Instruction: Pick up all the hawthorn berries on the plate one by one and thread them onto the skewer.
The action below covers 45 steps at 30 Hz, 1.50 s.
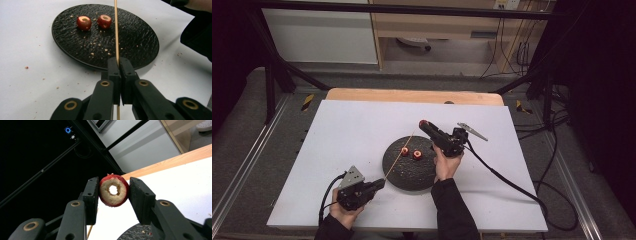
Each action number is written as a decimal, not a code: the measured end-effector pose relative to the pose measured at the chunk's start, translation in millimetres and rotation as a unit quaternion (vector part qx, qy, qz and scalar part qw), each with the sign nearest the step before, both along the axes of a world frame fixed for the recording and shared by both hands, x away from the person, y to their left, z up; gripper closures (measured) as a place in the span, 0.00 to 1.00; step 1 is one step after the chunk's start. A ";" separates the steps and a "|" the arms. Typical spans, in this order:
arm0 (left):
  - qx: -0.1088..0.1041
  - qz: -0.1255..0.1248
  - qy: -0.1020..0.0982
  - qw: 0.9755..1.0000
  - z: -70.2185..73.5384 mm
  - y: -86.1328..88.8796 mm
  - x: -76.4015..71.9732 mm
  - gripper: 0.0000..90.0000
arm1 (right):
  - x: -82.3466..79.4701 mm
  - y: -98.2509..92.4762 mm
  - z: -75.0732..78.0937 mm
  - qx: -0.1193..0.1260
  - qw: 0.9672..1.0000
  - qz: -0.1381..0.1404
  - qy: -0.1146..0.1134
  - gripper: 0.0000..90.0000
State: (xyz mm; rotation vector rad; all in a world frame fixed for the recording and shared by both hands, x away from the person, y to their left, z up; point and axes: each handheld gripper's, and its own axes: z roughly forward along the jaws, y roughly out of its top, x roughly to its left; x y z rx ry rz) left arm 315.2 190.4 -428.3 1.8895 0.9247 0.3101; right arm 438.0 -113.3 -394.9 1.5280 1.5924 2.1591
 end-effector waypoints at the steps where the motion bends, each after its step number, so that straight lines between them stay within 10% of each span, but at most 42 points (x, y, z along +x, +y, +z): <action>1: 0.000 -0.001 -0.001 1.000 0.0 -1.1 -0.3 0.98 | 0.3 0.3 -0.6 0.001 1.000 0.000 -0.001 0.68; 45: -0.018 0.002 -0.005 1.000 -2.1 -17.9 -3.3 0.98 | -4.0 6.0 -7.0 0.072 0.997 0.003 -0.002 0.68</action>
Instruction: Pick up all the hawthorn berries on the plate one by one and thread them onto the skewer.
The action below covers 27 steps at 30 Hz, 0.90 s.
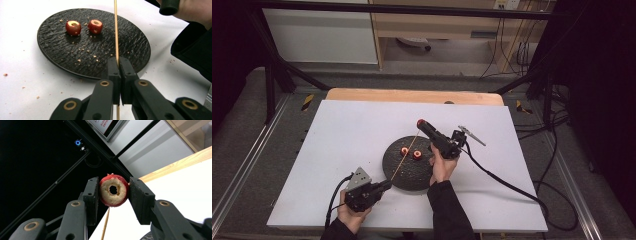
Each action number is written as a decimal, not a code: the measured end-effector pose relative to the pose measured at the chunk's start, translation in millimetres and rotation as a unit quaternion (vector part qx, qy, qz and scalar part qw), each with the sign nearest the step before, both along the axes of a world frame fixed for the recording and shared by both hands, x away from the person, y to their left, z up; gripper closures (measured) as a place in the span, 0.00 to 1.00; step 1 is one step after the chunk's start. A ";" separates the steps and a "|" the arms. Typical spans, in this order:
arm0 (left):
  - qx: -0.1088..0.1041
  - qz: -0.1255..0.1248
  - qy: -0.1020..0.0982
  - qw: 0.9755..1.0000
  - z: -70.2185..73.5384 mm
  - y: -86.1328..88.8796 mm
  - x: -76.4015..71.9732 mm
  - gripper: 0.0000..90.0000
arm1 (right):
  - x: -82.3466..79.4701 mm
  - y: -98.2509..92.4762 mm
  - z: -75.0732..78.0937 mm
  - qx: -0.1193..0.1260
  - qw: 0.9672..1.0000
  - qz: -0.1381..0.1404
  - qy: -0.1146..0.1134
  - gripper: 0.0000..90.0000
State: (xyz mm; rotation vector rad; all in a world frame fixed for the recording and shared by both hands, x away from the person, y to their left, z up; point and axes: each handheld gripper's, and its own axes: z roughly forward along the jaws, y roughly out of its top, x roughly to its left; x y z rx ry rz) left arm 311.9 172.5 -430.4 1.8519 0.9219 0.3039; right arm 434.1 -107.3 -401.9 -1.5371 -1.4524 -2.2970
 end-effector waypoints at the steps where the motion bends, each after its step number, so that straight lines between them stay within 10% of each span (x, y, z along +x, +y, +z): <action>1: -0.001 0.000 0.000 1.000 0.0 -0.1 0.0 0.98 | 0.1 -0.2 0.2 0.001 1.000 0.000 0.000 0.68; 27: -0.012 0.012 -0.001 1.000 -0.8 -5.3 -2.7 0.98 | 0.8 -1.2 1.9 0.017 1.000 0.000 0.001 0.69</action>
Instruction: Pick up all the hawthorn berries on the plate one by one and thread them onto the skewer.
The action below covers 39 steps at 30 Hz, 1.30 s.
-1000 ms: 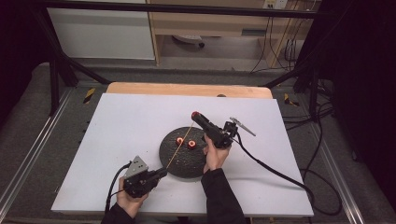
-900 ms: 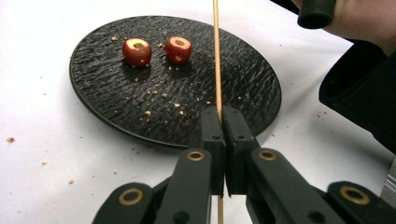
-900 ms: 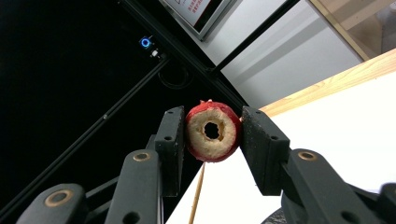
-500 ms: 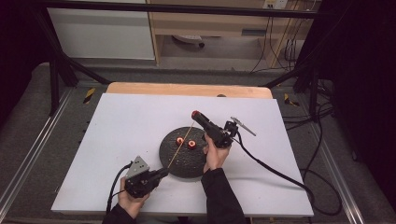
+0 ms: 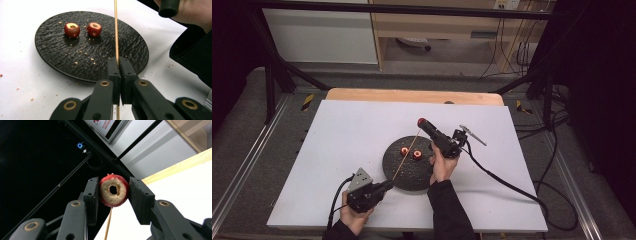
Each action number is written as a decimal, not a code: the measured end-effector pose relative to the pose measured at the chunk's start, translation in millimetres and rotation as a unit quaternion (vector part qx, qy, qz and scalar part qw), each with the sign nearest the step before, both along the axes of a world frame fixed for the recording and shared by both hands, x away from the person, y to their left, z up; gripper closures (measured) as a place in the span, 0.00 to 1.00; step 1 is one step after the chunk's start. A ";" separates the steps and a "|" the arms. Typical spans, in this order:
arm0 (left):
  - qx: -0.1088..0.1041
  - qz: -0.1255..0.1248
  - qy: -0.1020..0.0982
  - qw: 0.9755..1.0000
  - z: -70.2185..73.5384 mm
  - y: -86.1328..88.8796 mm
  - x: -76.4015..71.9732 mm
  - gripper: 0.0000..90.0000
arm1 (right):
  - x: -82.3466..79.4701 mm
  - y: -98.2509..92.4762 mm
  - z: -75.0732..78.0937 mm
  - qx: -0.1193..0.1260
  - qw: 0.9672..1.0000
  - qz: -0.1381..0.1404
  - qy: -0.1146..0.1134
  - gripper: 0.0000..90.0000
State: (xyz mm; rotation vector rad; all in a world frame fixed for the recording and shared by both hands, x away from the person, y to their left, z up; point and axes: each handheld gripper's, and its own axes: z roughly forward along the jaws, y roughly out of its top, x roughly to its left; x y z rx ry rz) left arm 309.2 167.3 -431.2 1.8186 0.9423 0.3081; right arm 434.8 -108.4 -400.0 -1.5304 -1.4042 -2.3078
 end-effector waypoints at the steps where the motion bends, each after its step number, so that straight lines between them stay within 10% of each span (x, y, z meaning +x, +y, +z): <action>1: 0.000 0.000 0.000 1.000 -0.2 -0.1 -0.1 0.98 | -0.1 -0.1 0.0 0.000 1.000 -0.001 -0.001 0.69; 39: -0.007 0.007 -0.011 1.000 -0.9 -6.3 -2.4 0.98 | -0.2 -0.5 -0.1 0.060 0.998 0.014 0.020 0.69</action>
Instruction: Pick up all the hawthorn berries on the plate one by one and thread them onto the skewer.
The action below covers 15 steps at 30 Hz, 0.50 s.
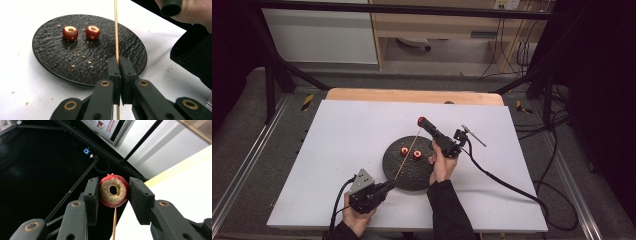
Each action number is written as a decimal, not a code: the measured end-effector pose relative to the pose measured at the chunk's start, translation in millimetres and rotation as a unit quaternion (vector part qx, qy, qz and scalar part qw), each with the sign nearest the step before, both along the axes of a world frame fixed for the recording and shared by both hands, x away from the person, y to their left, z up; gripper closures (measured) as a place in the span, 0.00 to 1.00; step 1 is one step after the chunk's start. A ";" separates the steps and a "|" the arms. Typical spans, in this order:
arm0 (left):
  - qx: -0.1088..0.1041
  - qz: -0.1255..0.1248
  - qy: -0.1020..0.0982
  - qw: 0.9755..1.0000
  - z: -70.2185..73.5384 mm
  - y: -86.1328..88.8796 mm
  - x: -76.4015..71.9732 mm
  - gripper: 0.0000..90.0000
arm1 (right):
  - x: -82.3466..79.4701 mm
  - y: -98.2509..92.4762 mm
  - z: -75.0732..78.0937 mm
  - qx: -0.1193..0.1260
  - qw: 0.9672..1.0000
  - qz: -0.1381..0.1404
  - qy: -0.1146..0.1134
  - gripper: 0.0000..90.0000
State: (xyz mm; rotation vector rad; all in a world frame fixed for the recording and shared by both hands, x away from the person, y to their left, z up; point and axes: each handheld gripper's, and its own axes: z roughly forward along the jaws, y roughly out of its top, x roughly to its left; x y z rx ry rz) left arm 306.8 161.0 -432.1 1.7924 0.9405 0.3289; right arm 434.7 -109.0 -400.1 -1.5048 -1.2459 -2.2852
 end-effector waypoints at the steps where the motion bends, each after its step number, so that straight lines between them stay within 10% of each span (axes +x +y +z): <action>1: 0.000 0.000 0.000 1.000 -0.1 -0.5 -0.3 0.98 | -0.1 0.0 0.0 0.002 1.000 0.001 0.000 0.69; 15: 0.001 0.003 -0.009 1.000 0.2 -1.5 -2.4 0.98 | -0.2 -1.5 2.1 0.002 1.000 0.002 -0.003 0.69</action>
